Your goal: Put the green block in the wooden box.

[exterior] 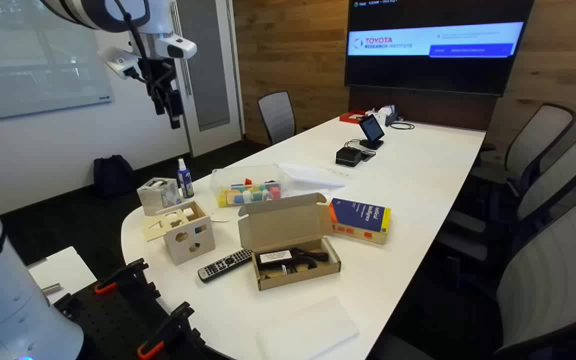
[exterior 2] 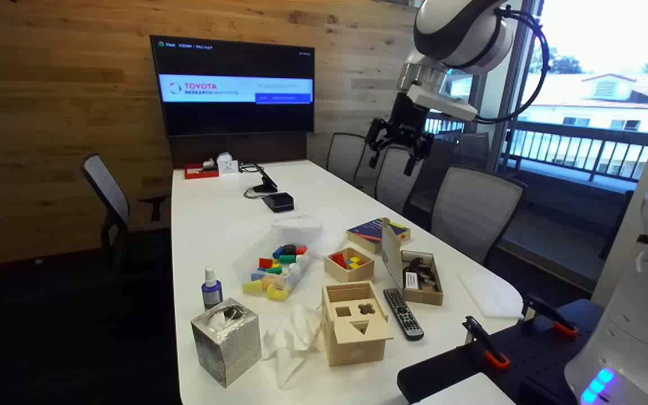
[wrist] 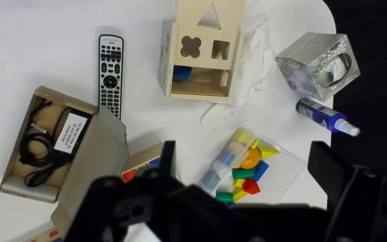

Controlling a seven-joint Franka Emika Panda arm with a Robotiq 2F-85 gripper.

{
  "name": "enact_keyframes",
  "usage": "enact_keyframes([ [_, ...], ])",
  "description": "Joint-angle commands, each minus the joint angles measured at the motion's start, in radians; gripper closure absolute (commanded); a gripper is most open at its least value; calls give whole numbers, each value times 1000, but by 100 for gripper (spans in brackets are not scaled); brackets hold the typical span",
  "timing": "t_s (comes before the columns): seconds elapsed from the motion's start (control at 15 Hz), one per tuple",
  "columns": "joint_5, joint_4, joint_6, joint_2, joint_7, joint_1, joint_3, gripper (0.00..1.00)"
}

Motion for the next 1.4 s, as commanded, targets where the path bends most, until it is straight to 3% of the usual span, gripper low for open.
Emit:
enact_keyframes([
  [0.0,0,2,-3,0,0,-2,1,0],
  [0.47,0,2,-3,0,0,-2,1,0],
  [0.87,-65,305,-12,333,-154,-23,-38,0],
  [1.33,-185,724,-26,781,-206,-11,-29,0],
])
